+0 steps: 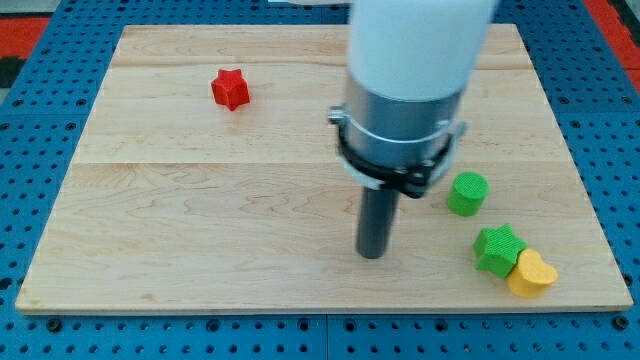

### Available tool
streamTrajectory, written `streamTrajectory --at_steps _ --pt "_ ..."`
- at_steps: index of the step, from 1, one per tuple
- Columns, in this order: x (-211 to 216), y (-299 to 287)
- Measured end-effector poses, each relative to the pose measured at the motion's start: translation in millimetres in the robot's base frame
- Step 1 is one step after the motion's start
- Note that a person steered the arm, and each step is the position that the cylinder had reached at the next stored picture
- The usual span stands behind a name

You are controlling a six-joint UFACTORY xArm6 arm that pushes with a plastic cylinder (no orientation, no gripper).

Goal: Move your arm to the top side of the board

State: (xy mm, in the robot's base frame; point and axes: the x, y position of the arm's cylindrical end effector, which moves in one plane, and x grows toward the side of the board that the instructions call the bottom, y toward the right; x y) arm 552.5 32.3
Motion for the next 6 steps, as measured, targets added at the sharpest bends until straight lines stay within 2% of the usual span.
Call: streamTrajectory --at_steps 1,4,5,6 --pt "-33.9 -51.2" --pt "-170.0 -229.2" --pt "-214.1 -266.5" --pt "-265.1 -248.5"
